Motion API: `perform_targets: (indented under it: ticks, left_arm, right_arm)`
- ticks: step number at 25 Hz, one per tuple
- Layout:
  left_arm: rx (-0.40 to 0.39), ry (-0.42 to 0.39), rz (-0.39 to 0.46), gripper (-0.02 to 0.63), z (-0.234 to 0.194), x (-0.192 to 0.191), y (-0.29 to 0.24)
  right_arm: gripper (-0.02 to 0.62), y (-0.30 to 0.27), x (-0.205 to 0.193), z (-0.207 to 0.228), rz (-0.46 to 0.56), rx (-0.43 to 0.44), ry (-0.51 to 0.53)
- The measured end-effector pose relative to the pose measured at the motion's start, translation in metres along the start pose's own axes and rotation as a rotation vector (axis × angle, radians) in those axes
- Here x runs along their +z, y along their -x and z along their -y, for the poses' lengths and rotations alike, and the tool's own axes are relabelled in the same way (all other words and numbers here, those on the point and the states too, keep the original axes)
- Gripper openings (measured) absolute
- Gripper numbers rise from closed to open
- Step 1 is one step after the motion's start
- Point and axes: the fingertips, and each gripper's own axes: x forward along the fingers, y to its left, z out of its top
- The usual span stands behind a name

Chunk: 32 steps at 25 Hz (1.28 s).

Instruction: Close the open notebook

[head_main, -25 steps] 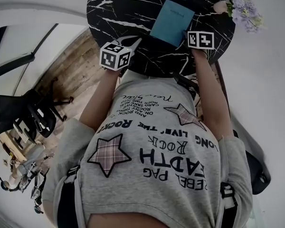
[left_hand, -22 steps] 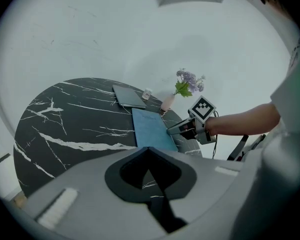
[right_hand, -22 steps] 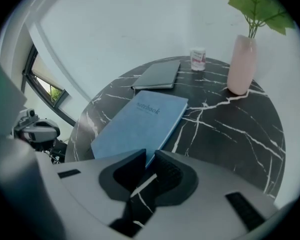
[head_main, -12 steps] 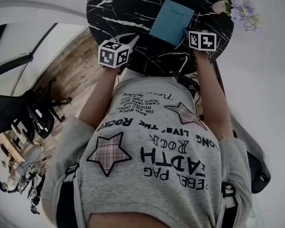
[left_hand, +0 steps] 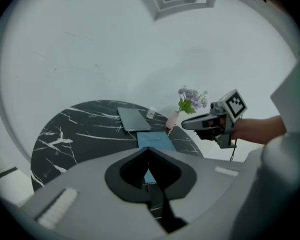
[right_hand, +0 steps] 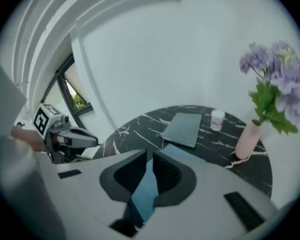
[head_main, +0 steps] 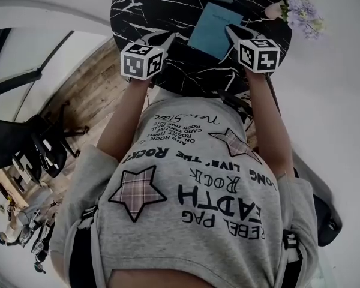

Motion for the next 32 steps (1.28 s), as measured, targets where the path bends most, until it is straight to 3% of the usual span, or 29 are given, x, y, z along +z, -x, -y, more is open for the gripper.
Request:
perform_targets:
  ticks: [6, 10, 17, 24, 32]
  left_arm:
    - [0.059, -0.073, 0.15, 0.009, 0.009, 0.06, 0.027]
    - [0.018, -0.148, 0.303, 0.009, 0.028, 0.102, 0.051]
    - [0.093, -0.354, 0.462, 0.009, 0.059, 0.15, 0.097]
    - [0.096, -0.333, 0.63, 0.009, 0.071, 0.179, 0.138]
    - [0.119, -0.329, 0.696, 0.009, 0.075, 0.182, 0.156]
  right_arm:
    - [0.037, 0.042, 0.052, -0.031, 0.194, 0.034, 0.046]
    - [0.037, 0.074, 0.082, -0.04, 0.347, 0.041, 0.04]
    - [0.037, 0.133, 0.121, -0.049, 0.548, -0.033, 0.101]
    - [0.037, 0.169, 0.142, -0.062, 0.631, -0.049, 0.127]
    - [0.035, 0.182, 0.149, -0.072, 0.656, -0.059, 0.167]
